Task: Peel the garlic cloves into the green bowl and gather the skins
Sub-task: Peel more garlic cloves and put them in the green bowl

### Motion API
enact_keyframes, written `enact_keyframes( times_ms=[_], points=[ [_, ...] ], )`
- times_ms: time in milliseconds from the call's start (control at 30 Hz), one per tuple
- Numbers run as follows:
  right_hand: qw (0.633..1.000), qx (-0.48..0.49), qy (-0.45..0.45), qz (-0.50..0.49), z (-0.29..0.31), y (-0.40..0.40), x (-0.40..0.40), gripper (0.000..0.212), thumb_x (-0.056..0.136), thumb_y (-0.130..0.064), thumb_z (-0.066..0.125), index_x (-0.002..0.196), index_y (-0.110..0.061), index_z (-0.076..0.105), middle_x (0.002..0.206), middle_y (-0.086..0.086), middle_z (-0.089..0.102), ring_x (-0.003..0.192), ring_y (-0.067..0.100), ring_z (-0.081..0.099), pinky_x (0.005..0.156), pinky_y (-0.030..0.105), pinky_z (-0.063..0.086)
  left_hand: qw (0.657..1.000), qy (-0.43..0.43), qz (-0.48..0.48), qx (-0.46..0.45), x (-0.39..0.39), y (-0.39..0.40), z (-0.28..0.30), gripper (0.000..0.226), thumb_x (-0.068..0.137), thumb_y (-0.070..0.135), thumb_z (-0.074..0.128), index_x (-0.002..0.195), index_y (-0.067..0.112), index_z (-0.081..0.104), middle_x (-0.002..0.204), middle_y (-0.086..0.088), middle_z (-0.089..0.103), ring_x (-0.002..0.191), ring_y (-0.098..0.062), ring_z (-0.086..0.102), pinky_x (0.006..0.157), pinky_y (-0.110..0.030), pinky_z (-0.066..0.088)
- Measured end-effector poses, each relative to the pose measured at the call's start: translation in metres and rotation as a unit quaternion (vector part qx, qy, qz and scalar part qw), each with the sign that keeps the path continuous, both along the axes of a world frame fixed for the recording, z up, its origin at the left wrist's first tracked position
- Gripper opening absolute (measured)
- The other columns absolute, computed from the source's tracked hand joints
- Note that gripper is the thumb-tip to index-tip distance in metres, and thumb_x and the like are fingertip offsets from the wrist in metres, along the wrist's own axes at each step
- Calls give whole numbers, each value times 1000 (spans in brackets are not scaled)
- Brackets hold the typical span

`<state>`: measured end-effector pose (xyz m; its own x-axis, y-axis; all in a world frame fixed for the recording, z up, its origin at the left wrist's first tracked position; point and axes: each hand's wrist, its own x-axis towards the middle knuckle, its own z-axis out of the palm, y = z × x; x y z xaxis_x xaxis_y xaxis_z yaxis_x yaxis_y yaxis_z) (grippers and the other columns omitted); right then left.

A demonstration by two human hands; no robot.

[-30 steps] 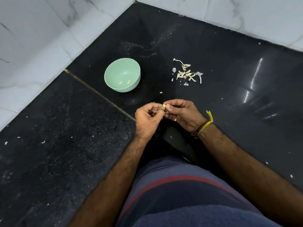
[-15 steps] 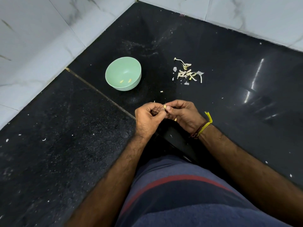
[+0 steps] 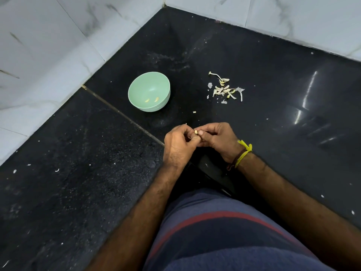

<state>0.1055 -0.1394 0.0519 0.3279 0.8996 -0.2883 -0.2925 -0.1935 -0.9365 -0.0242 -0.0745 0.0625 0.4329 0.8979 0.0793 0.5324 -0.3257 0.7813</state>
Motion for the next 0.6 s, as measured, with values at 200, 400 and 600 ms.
enact_keyframes(
  times_ms=[200, 400, 600],
  points=[
    [999, -35, 11, -5, 7, 6, 6, 5, 90, -4, 68, 88, -4, 73, 82, 17, 74, 74, 26, 73, 71, 38, 63, 999, 37, -28, 15, 1, 0, 4, 12, 78, 17, 73, 71, 16, 63, 72, 6, 62, 70, -13, 59, 66, -33, 52],
    [983, -42, 175, -20, 11, 3, 21, 17, 97, -2, 55, 107, 6, 66, 94, 22, 74, 83, 27, 74, 78, 35, 62, 999, 7, 42, -14, -5, 10, -3, 7, 76, 13, 72, 74, 19, 69, 73, 5, 67, 69, -12, 63, 69, -35, 57],
    [985, -19, 163, -56, 15, 7, 33, 16, 92, 1, 62, 107, 4, 66, 86, 19, 74, 76, 25, 73, 73, 33, 62, 998, 36, 55, -15, -6, 22, -14, 9, 78, 13, 70, 82, 21, 69, 80, 5, 68, 74, -13, 64, 74, -38, 57]
  ],
)
